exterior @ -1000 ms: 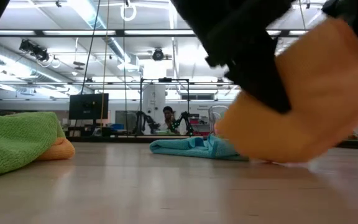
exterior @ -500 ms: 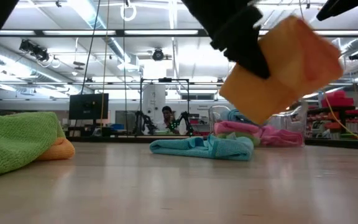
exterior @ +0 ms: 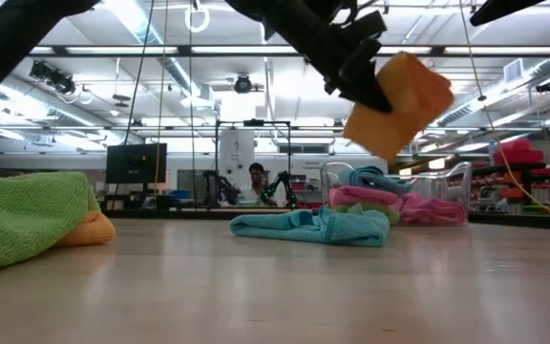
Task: Fold microfiber towels
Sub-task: Stack the right yellow towel on top of the pink towel
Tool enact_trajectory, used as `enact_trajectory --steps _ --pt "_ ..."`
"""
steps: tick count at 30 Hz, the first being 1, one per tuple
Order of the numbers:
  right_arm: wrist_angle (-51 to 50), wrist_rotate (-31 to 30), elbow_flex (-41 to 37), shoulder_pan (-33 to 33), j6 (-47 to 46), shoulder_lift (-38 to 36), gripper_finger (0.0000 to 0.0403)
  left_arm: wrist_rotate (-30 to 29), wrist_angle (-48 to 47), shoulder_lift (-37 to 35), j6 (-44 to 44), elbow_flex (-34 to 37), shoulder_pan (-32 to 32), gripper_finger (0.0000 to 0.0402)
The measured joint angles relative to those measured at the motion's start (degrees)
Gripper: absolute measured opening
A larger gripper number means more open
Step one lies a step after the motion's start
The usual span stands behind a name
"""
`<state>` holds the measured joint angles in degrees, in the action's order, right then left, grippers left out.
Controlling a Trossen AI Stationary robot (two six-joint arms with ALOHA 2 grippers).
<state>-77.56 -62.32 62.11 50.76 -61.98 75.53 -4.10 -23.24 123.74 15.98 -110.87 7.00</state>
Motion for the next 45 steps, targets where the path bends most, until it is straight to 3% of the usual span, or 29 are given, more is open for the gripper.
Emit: enact_trajectory --steps 9,19,25,30,38,45 --pt "-2.3 -6.4 0.0 0.0 -4.3 0.0 0.0190 0.1 10.0 0.5 14.4 -4.0 5.6 0.0035" --pt "-6.2 -12.6 0.0 -3.7 -4.4 -0.1 0.0190 0.8 9.4 7.8 25.7 -13.1 9.4 0.0034" --pt "-11.9 -12.6 0.0 -10.0 -6.2 -0.4 0.0190 0.4 4.2 9.6 29.0 -14.8 10.0 0.0028" --pt "-12.1 -12.1 -0.1 -13.1 -3.2 -3.8 0.0197 -4.2 -4.4 8.9 24.7 -14.8 8.4 0.0028" --pt "-7.2 -1.1 -0.1 -13.5 4.0 -13.6 0.0216 -5.5 -16.0 8.5 15.7 -15.1 4.2 0.0035" --pt "6.1 10.1 -3.9 -13.7 14.6 -18.8 0.0216 -4.3 -28.2 8.0 9.3 -21.7 -0.3 0.0031"
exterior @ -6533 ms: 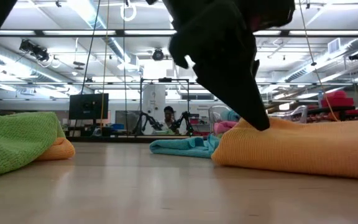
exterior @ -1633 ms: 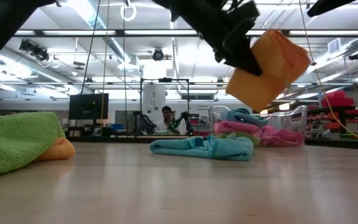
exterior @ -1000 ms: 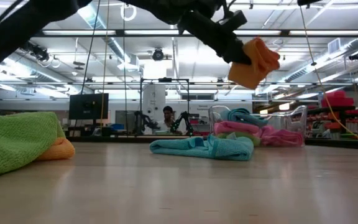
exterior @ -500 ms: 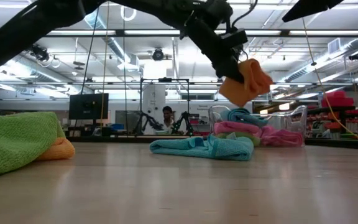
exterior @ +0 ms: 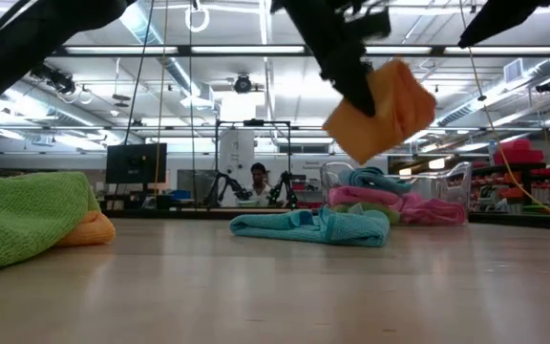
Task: Fold microfiber towels
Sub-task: Stack the right yellow towel on top of the pink towel
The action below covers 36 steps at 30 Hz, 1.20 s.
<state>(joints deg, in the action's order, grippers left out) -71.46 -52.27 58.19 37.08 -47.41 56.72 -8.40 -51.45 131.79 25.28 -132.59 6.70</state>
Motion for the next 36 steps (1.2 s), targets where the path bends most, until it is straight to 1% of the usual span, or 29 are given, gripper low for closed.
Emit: enact_trajectory --steps 3,5,9,11,14,17,20,24,28,32,36 --pt "4.5 1.6 -2.4 0.0 2.6 -0.6 0.0217 0.8 -1.9 -0.2 -2.4 -2.6 -1.5 0.0041" --pt "6.3 1.6 -4.0 0.2 4.0 -0.6 0.0217 0.8 -2.8 -1.4 -3.8 -1.9 -2.3 0.0043" --pt "7.2 0.9 -6.6 1.2 4.4 -0.7 0.0217 1.4 -4.5 -3.0 -7.8 -2.3 -3.3 0.0032" --pt "9.9 -1.0 -8.2 1.6 4.7 -1.2 0.0217 3.6 -4.0 -3.3 -10.9 -2.5 -3.2 0.0026" --pt "14.7 -3.6 -10.2 2.6 7.7 -1.9 0.0217 7.8 -4.0 -3.3 -15.3 -2.4 -3.1 0.0027" --pt "17.6 -3.6 -11.5 3.5 9.8 -2.1 0.0217 11.3 -2.0 -3.4 -18.7 -2.4 -3.1 0.0037" --pt "18.2 -2.5 -11.7 4.5 10.3 -2.0 0.0218 14.9 0.4 -4.4 -21.0 -2.4 -3.4 0.0038" --pt "19.2 -2.3 -9.0 6.7 11.8 -2.1 0.0237 16.4 3.3 -6.9 -22.9 -2.4 -3.8 0.0025" --pt "18.9 -5.9 -4.4 8.7 15.8 -2.0 0.0266 16.5 6.4 -9.1 -24.6 -2.4 -4.4 0.0030" --pt "19.4 -10.5 0.4 9.9 22.5 -2.0 0.0292 16.5 11.9 -11.9 -26.5 -2.4 -5.4 0.0041" --pt "20.7 -13.2 3.8 10.0 29.1 -1.8 0.0305 16.5 17.3 -13.4 -28.5 -2.5 -6.5 0.0031"
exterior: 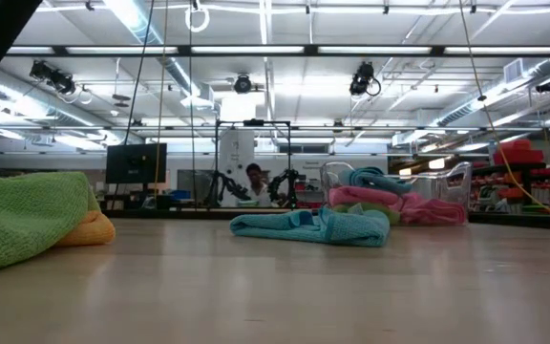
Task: Fold microfiber towels
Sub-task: Stack the right yellow towel on top of the pink towel
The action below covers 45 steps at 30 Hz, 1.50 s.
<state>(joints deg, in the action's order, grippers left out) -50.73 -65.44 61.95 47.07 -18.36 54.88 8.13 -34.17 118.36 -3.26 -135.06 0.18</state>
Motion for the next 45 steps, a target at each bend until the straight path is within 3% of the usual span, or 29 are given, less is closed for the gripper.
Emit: enact_trajectory --steps 6,24,45 --pt "5.9 -2.5 2.5 1.6 10.4 1.4 0.0307 -0.1 3.0 -0.3 -0.6 0.1 -0.8 0.0029" --pt "7.1 -3.8 7.1 2.7 18.7 1.3 0.0313 -1.0 3.4 -1.9 6.1 0.1 1.1 0.0035" --pt "20.7 -4.8 7.1 -1.0 37.0 1.7 0.0317 -1.0 5.6 -0.2 11.5 0.1 0.9 0.0034"
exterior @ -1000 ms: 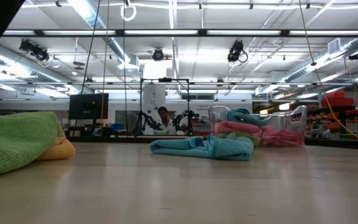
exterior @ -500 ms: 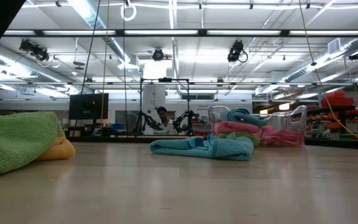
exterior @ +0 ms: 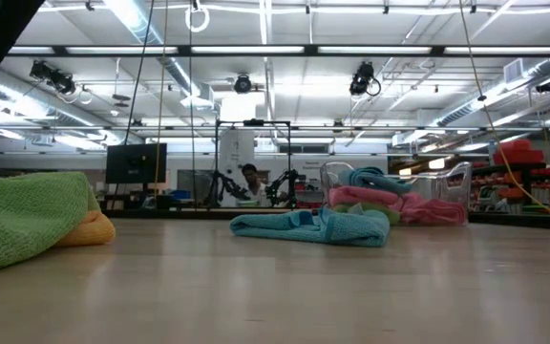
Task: Fold microfiber towels
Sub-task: Stack the right yellow towel on top of the pink towel
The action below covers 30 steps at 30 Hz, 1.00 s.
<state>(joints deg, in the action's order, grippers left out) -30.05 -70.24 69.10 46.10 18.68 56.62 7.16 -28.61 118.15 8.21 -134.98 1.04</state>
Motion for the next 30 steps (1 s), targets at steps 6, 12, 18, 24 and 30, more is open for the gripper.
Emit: enact_trajectory --steps 6,12,18,24,30 --pt "0.0 2.7 0.0 -1.1 0.0 0.1 0.0276 0.2 0.3 0.0 1.8 0.0 -0.3 0.0040" --pt "-0.6 0.1 0.0 -0.5 0.5 0.0 0.0206 2.5 -1.8 0.0 4.2 0.0 -0.9 0.0031" --pt "-1.5 -0.8 -0.1 1.7 4.5 1.6 0.0214 2.8 -4.6 -0.5 9.5 0.0 -1.8 0.0039" --pt "-1.5 -9.5 -0.1 1.7 7.1 6.1 0.0275 2.7 -4.3 -0.5 12.2 0.0 -1.9 0.0029" --pt "-1.5 -14.4 -0.1 2.0 7.5 8.0 0.0314 2.7 -4.4 -0.5 12.2 0.0 -1.6 0.0039"
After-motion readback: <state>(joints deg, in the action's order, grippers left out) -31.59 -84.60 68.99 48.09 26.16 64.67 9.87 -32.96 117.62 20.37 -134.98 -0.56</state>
